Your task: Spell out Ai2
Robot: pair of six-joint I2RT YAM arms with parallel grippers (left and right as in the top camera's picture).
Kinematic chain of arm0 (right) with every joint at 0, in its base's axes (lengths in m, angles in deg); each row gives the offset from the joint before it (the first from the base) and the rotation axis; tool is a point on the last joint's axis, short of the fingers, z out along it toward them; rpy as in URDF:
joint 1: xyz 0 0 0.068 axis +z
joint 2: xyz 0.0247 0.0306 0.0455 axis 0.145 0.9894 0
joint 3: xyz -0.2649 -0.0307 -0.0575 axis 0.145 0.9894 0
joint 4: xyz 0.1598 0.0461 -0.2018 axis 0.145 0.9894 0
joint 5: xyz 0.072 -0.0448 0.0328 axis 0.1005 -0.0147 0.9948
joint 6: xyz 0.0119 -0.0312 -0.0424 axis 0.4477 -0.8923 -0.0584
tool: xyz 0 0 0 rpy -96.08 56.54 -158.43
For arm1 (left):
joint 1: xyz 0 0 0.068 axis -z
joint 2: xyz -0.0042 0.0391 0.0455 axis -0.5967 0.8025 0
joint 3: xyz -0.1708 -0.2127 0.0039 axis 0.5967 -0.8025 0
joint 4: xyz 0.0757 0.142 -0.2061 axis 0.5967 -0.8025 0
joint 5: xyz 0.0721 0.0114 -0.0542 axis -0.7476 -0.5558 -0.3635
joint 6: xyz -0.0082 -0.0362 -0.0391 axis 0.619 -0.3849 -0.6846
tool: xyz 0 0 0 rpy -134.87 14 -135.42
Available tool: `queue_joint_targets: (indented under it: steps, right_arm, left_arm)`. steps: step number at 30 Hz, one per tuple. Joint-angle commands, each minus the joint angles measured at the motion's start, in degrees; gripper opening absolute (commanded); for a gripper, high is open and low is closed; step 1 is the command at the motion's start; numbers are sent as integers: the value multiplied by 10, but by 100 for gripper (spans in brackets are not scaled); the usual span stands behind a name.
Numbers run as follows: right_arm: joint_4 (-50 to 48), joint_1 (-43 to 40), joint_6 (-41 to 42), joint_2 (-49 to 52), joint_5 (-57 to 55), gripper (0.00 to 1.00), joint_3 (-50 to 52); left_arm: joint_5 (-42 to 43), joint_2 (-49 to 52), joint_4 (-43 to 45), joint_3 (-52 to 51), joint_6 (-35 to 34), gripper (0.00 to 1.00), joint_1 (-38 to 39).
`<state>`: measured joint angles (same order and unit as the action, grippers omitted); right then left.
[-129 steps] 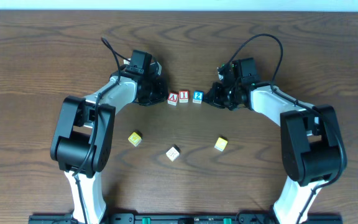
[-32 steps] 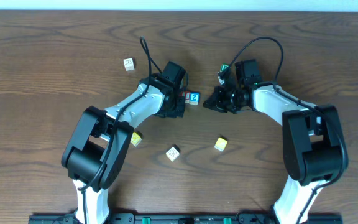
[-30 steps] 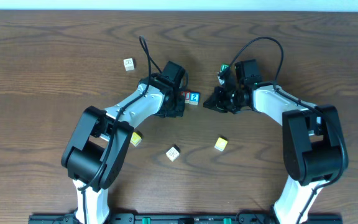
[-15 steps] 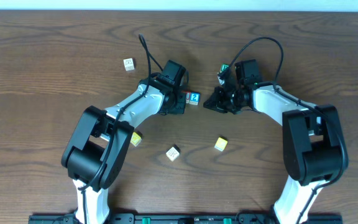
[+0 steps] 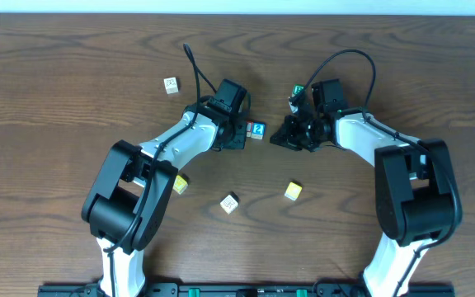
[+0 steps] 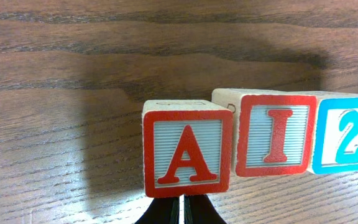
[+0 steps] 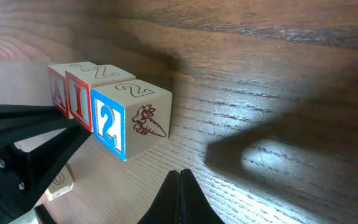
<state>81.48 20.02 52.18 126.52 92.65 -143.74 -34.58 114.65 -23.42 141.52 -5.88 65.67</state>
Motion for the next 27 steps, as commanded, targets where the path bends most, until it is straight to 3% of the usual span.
queue_joint_targets:
  steps: [1, 9, 15, 21, 27]
  right_arm:
    - [2, -5, -8, 0, 10, 2, -4]
    - [13, -7, -17, -1, 10, 2, -7]
    - [132, -25, -75, -57, -57, 1, -37]
    - [231, -28, -115, -217, -128, 2, -44]
    - [359, -19, -162, -459, -180, 1, -44]
  left_arm:
    - [-11, 2, 1, -9, 10, 6, -2]
    - [-13, -11, -63, -3, 10, 6, -2]
    - [-63, -133, -111, -3, 12, 6, -16]
    - [-69, -266, -183, -3, 12, 6, -32]
    - [-66, -420, -303, -5, -4, 6, -17]
